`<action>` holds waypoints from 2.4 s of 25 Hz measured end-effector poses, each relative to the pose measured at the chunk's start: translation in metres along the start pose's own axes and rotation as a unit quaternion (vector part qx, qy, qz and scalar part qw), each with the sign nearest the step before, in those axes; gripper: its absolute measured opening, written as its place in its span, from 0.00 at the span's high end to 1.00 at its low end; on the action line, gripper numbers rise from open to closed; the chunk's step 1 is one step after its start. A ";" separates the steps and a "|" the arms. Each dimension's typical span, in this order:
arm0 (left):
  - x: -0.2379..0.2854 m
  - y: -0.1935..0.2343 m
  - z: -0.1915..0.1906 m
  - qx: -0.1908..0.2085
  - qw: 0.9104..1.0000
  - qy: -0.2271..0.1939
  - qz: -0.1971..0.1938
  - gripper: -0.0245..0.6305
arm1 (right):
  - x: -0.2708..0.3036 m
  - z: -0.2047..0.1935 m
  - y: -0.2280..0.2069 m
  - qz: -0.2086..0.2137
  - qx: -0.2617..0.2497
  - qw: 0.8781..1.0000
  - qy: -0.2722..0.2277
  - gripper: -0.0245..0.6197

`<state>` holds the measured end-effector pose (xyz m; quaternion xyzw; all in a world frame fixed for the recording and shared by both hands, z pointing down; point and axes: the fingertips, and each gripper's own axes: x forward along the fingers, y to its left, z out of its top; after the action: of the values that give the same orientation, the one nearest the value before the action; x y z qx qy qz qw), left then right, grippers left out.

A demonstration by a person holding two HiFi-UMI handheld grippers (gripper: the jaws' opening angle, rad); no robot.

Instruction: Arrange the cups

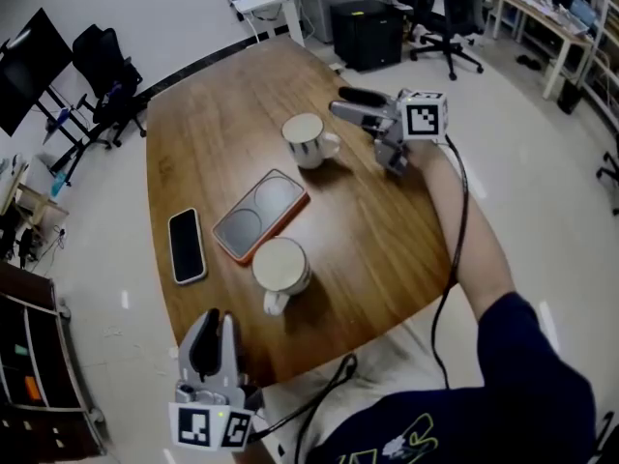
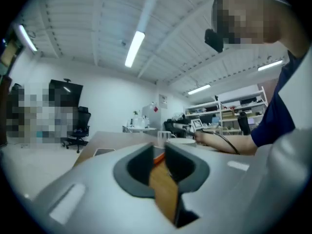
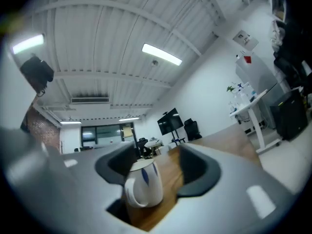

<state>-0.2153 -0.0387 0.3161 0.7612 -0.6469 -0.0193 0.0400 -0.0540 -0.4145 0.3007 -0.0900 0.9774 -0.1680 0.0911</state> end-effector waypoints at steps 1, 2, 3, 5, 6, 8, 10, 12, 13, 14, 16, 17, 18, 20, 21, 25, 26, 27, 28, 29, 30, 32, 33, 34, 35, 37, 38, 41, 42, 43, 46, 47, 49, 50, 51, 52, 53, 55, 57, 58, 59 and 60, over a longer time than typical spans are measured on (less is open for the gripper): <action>-0.006 0.004 0.005 -0.009 1.000 -0.017 0.004 0.96 | -0.005 0.001 -0.006 -0.016 -0.005 1.000 -0.001 0.71; -0.008 0.006 0.006 -0.017 1.000 -0.020 0.000 0.96 | -0.008 0.002 -0.010 -0.033 -0.011 0.999 -0.003 0.95; -0.008 0.007 0.003 -0.023 1.000 -0.011 -0.004 0.96 | -0.010 0.002 -0.015 -0.050 -0.016 0.999 -0.003 0.96; -0.005 0.010 -0.010 -0.015 0.999 0.028 0.012 0.96 | -0.012 -0.005 -0.026 -0.093 -0.029 0.995 0.017 0.96; -0.002 0.011 -0.016 -0.002 0.999 0.046 0.026 0.96 | -0.011 -0.011 -0.032 -0.121 -0.045 0.991 0.041 0.96; 0.004 0.011 -0.020 0.014 0.997 0.065 0.036 0.96 | -0.007 -0.026 -0.041 -0.167 -0.095 0.976 0.101 0.96; 0.008 0.011 -0.022 0.012 0.997 0.071 0.030 0.96 | -0.001 -0.038 -0.043 -0.185 -0.135 0.964 0.138 0.96; 0.010 0.010 -0.023 0.011 0.997 0.075 0.020 0.96 | 0.002 -0.040 -0.043 -0.188 -0.144 0.961 0.142 0.96; 0.011 0.009 -0.024 0.011 0.997 0.076 0.016 0.96 | 0.002 -0.040 -0.043 -0.190 -0.142 0.961 0.143 0.96; 0.010 0.010 -0.025 0.009 0.997 0.077 0.015 0.96 | 0.002 -0.041 -0.044 -0.192 -0.140 0.961 0.144 0.96; 0.010 0.011 -0.025 0.008 0.997 0.076 0.015 0.96 | 0.002 -0.041 -0.044 -0.193 -0.137 0.961 0.146 0.96; 0.010 0.011 -0.025 0.008 0.997 0.076 0.016 0.96 | 0.002 -0.041 -0.044 -0.193 -0.137 0.961 0.146 0.96; 0.010 0.011 -0.025 0.008 0.997 0.075 0.016 0.96 | 0.002 -0.041 -0.044 -0.192 -0.138 0.961 0.145 0.96; 0.010 0.011 -0.025 0.008 0.997 0.075 0.016 0.96 | 0.003 -0.040 -0.044 -0.192 -0.138 0.961 0.145 0.96; 0.010 0.011 -0.025 0.008 0.997 0.076 0.016 0.96 | 0.003 -0.040 -0.044 -0.193 -0.139 0.961 0.144 0.96; 0.011 0.012 -0.025 0.008 0.997 0.076 0.017 0.96 | 0.004 -0.040 -0.045 -0.194 -0.139 0.960 0.144 0.96; 0.012 0.011 -0.025 0.009 0.997 0.076 0.015 0.96 | 0.004 -0.040 -0.045 -0.195 -0.139 0.960 0.143 0.96; 0.014 0.011 -0.024 0.010 0.997 0.077 0.011 0.96 | 0.004 -0.040 -0.045 -0.195 -0.139 0.960 0.143 0.96; 0.015 0.010 -0.024 0.010 0.997 0.077 0.007 0.96 | 0.003 -0.040 -0.045 -0.196 -0.139 0.960 0.143 0.96; 0.016 0.010 -0.025 0.010 0.997 0.077 0.004 0.96 | 0.003 -0.040 -0.046 -0.197 -0.139 0.960 0.142 0.96; 0.016 0.010 -0.025 0.010 0.997 0.078 0.003 0.96 | 0.004 -0.040 -0.046 -0.197 -0.139 0.960 0.142 0.96; 0.018 0.009 -0.025 0.011 0.997 0.079 -0.002 0.96 | 0.004 -0.041 -0.046 -0.198 -0.138 0.960 0.143 0.96; 0.018 0.008 -0.025 0.012 0.997 0.079 -0.004 0.96 | 0.004 -0.041 -0.046 -0.198 -0.138 0.960 0.143 0.96; 0.018 0.007 -0.025 0.012 0.997 0.079 -0.004 0.96 | 0.004 -0.041 -0.046 -0.198 -0.138 0.960 0.143 0.96; 0.018 0.008 -0.025 0.012 0.997 0.078 -0.003 0.96 | 0.004 -0.041 -0.045 -0.196 -0.139 0.960 0.143 0.96; 0.016 0.008 -0.025 0.010 0.997 0.077 0.000 0.96 | 0.004 -0.039 -0.043 -0.190 -0.142 0.961 0.140 0.96; 0.015 0.009 -0.026 0.008 0.997 0.077 0.002 0.96 | 0.005 -0.039 -0.042 -0.188 -0.143 0.962 0.139 0.96; 0.016 0.010 -0.026 0.008 0.997 0.076 0.002 0.96 | 0.005 -0.039 -0.043 -0.188 -0.143 0.962 0.139 0.96; 0.016 0.010 -0.026 0.008 0.997 0.076 0.002 0.96 | 0.005 -0.039 -0.043 -0.188 -0.143 0.962 0.139 0.96; 0.016 0.010 -0.026 0.009 0.997 0.077 0.002 0.96 | 0.005 -0.039 -0.044 -0.189 -0.142 0.962 0.140 0.96; 0.016 0.010 -0.027 0.009 0.997 0.077 0.003 0.96 | 0.005 -0.041 -0.045 -0.190 -0.141 0.961 0.141 0.96; 0.016 0.010 -0.027 0.009 0.997 0.077 0.003 0.96 | 0.005 -0.041 -0.045 -0.190 -0.140 0.962 0.141 0.96; 0.017 0.009 -0.026 0.011 0.997 0.078 0.000 0.96 | 0.006 -0.041 -0.044 -0.190 -0.141 0.961 0.141 0.96; 0.018 0.008 -0.025 0.013 0.997 0.079 -0.003 0.96 | 0.006 -0.040 -0.044 -0.190 -0.141 0.961 0.141 0.96; 0.018 0.007 -0.024 0.014 0.997 0.079 -0.004 0.96 | 0.006 -0.040 -0.044 -0.190 -0.141 0.961 0.141 0.96; 0.018 0.007 -0.024 0.014 0.997 0.079 -0.004 0.96 | 0.006 -0.040 -0.044 -0.189 -0.141 0.961 0.141 0.96; 0.018 0.008 -0.025 0.013 0.997 0.079 -0.002 0.96 | 0.006 -0.040 -0.044 -0.189 -0.141 0.962 0.142 0.96; 0.016 0.009 -0.026 0.010 0.997 0.078 0.001 0.96 | 0.006 -0.041 -0.044 -0.188 -0.141 0.962 0.142 0.96; 0.016 0.010 -0.026 0.009 0.997 0.077 0.002 0.96 | 0.006 -0.041 -0.043 -0.187 -0.141 0.962 0.142 0.96; 0.016 0.008 -0.025 0.010 0.997 0.078 -0.001 0.96 | 0.006 -0.041 -0.043 -0.186 -0.141 0.962 0.142 0.96; 0.017 0.007 -0.024 0.012 0.997 0.078 -0.004 0.96 | 0.006 -0.041 -0.043 -0.186 -0.141 0.962 0.142 0.96; 0.018 0.006 -0.023 0.014 0.997 0.079 -0.006 0.96 | 0.006 -0.040 -0.043 -0.187 -0.141 0.962 0.142 0.96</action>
<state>-0.2166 -0.0566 0.3402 0.7645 -0.6377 0.0492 0.0803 -0.0616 -0.4430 0.3522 -0.2579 0.9600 -0.0534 -0.0951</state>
